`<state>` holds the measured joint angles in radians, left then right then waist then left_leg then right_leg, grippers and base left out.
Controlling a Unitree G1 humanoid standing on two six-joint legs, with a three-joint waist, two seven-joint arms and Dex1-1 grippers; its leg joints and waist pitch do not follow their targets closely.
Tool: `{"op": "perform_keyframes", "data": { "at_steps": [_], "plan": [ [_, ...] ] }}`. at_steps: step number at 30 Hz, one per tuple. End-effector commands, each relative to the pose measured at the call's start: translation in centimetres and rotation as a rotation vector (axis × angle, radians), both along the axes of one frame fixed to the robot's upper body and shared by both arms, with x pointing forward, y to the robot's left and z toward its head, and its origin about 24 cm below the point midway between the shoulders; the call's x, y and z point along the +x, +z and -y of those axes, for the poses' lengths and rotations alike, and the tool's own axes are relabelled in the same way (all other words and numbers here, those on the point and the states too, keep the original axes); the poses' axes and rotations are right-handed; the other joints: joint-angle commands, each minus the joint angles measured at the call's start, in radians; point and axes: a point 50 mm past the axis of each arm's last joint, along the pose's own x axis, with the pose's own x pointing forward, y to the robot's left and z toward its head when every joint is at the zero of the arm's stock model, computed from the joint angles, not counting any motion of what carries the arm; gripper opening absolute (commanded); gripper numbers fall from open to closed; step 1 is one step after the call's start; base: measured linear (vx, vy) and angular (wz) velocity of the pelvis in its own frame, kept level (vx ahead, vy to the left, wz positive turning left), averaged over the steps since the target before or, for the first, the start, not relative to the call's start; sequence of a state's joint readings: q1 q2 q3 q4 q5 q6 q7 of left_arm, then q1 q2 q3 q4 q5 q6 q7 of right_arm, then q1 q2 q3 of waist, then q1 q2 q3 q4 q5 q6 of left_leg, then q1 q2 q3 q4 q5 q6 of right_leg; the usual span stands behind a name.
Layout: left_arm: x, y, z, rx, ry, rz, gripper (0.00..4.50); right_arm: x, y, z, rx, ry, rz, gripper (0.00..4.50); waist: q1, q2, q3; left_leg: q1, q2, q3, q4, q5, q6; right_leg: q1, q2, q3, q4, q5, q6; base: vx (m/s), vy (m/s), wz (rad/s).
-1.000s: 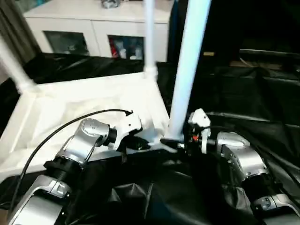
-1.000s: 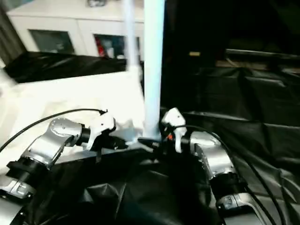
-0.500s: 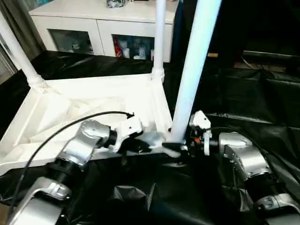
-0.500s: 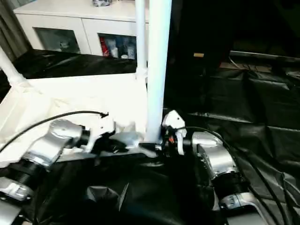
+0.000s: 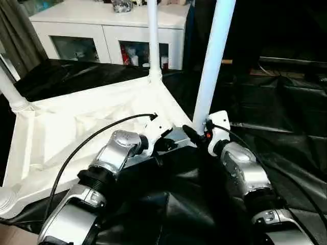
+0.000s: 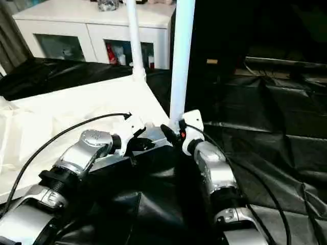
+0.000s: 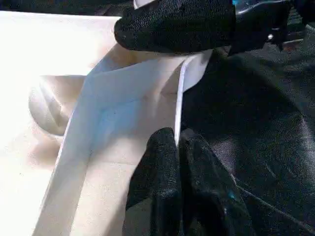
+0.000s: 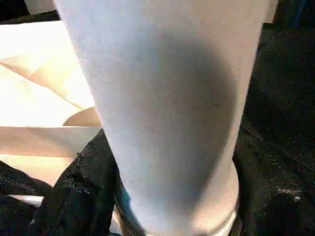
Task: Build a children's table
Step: Rotate leg to tighten
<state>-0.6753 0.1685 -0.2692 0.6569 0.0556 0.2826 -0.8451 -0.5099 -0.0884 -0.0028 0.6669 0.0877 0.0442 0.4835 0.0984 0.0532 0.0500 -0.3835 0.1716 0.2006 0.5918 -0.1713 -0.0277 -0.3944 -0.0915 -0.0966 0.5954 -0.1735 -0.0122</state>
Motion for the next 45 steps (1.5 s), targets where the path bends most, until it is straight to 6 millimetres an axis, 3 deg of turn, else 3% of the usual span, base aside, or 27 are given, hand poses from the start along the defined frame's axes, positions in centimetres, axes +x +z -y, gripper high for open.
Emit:
{"op": "perform_keyframes", "data": {
  "at_steps": [1, 5, 8, 11, 15, 17, 18, 24, 30, 33, 35, 37, 40, 43, 45],
  "plan": [
    [0.9, 1.4, 1.5, -0.036, 0.05, 0.083, 0.0, -2.0, -0.8, -6.3, 0.057, 0.307, -0.05, 3.51, -0.006, -0.005, -0.061, 0.023, 0.064, -0.041, -0.08, -0.327, 0.011, 0.035, -0.082, 0.056, -0.093, -0.381, -0.156, 0.0, 0.0, 0.0],
    [0.6, 1.6, 0.8, -0.033, -0.018, 0.085, 0.0, -2.1, -0.2, -5.4, 0.047, 0.368, -0.022, 3.75, -0.013, -0.003, -0.062, 0.024, 0.064, -0.042, -0.081, -0.341, 0.012, 0.036, -0.08, 0.056, -0.093, -0.374, -0.16, 0.0, 0.0, 0.0],
    [-0.2, 1.8, -0.5, -0.033, -0.147, 0.084, 0.0, -2.5, 0.5, -3.5, 0.025, 0.513, -0.005, 3.75, -0.008, -0.007, -0.067, 0.019, 0.067, -0.04, -0.078, -0.3, 0.032, 0.042, -0.081, 0.057, -0.084, -0.312, -0.17, 0.0, 0.0, 0.0],
    [-0.9, 1.7, -1.4, -0.023, -0.223, 0.061, 0.0, -2.7, 0.8, -2.4, 0.022, 0.575, -0.006, 3.75, -0.009, -0.004, -0.07, 0.009, 0.066, -0.037, -0.072, -0.245, 0.061, 0.047, -0.078, 0.054, -0.072, -0.235, -0.196, 0.0, 0.0, 0.0],
    [-1.7, 1.6, -3.4, 0.02, -0.306, 0.034, 0.0, -3.0, 1.4, -0.6, -0.026, 0.695, -0.026, 3.75, -0.005, 0.0, -0.073, 0.013, 0.069, -0.034, -0.066, -0.207, 0.08, 0.043, -0.074, 0.053, -0.061, -0.155, -0.237, 0.0, 0.0, 0.0],
    [-2.0, 1.7, -4.2, 0.025, -0.337, 0.018, 0.0, -3.2, 1.5, 0.3, -0.063, 0.757, -0.051, 3.75, -0.002, 0.002, -0.072, 0.018, 0.071, -0.032, -0.067, -0.22, 0.077, 0.038, -0.071, 0.053, -0.061, -0.157, -0.246, 0.0, 0.0, 0.0],
    [-2.0, 1.9, -4.6, 0.026, -0.347, 0.012, 0.0, -3.3, 1.6, 0.6, -0.079, 0.777, -0.056, 3.63, -0.001, -0.005, -0.071, 0.017, 0.071, -0.032, -0.068, -0.226, 0.076, 0.041, -0.071, 0.053, -0.061, -0.165, -0.246, 0.0, 0.0, 0.0],
    [-2.2, 2.0, -5.0, 0.03, -0.364, 0.006, 0.0, -3.2, 1.9, 0.8, -0.082, 0.801, -0.054, 3.11, 0.004, -0.001, -0.068, 0.022, 0.072, -0.034, -0.073, -0.272, 0.033, 0.038, -0.077, 0.057, -0.068, -0.25, -0.228, 0.0, 0.0, 0.0],
    [-2.1, 1.8, -4.9, 0.03, -0.347, 0.013, 0.0, -3.6, 1.5, 0.2, -0.042, 0.809, -0.075, 2.75, 0.006, -0.004, -0.071, 0.018, 0.071, -0.033, -0.069, -0.229, 0.049, 0.04, -0.077, 0.057, -0.062, -0.2, -0.236, 0.0, 0.0, 0.0],
    [-1.3, 1.6, -4.7, 0.044, -0.227, 0.035, 0.0, -3.2, 0.6, 0.0, -0.025, 0.659, -0.079, 2.73, 0.008, -0.011, -0.07, 0.018, 0.072, -0.032, -0.069, -0.221, 0.053, 0.039, -0.078, 0.057, -0.062, -0.213, -0.234, 0.0, 0.0, 0.0],
    [-0.8, 1.5, -4.6, 0.048, -0.171, 0.044, 0.0, -2.7, 0.2, -0.1, -0.048, 0.571, -0.077, 2.72, 0.003, -0.01, -0.068, 0.02, 0.069, -0.034, -0.071, -0.238, 0.034, 0.036, -0.081, 0.058, -0.068, -0.255, -0.226, 0.0, 0.0, 0.0],
    [0.1, 1.4, -3.9, 0.04, -0.06, 0.063, 0.0, -2.0, -1.0, -0.4, -0.082, 0.385, -0.092, 2.72, -0.004, -0.012, -0.06, 0.025, 0.065, -0.037, -0.075, -0.29, 0.003, 0.032, -0.083, 0.057, -0.082, -0.363, -0.199, 0.0, 0.0, 0.0],
    [1.2, 1.2, -1.9, 0.02, 0.088, 0.078, 0.0, -1.1, -2.1, -1.7, -0.027, 0.099, -0.143, 2.72, -0.017, -0.009, -0.059, 0.03, 0.064, -0.04, -0.078, -0.329, -0.018, 0.028, -0.081, 0.057, -0.09, -0.416, -0.174, 0.0, 0.0, 0.0],
    [1.3, 1.1, -0.7, -0.004, 0.11, 0.069, 0.0, -1.1, -2.3, -3.2, -0.012, 0.052, -0.153, 2.72, -0.019, -0.002, -0.059, 0.031, 0.063, -0.043, -0.08, -0.353, -0.023, 0.027, -0.082, 0.056, -0.098, -0.433, -0.154, 0.0, 0.0, 0.0],
    [1.0, 1.1, 0.8, -0.025, 0.082, 0.066, 0.0, -1.6, -2.0, -5.9, -0.022, 0.119, -0.121, 2.72, -0.019, -0.005, -0.059, 0.031, 0.061, -0.042, -0.08, -0.367, -0.019, 0.027, -0.081, 0.055, -0.1, -0.439, -0.148, 0.0, 0.0, 0.0]
  ]
}}
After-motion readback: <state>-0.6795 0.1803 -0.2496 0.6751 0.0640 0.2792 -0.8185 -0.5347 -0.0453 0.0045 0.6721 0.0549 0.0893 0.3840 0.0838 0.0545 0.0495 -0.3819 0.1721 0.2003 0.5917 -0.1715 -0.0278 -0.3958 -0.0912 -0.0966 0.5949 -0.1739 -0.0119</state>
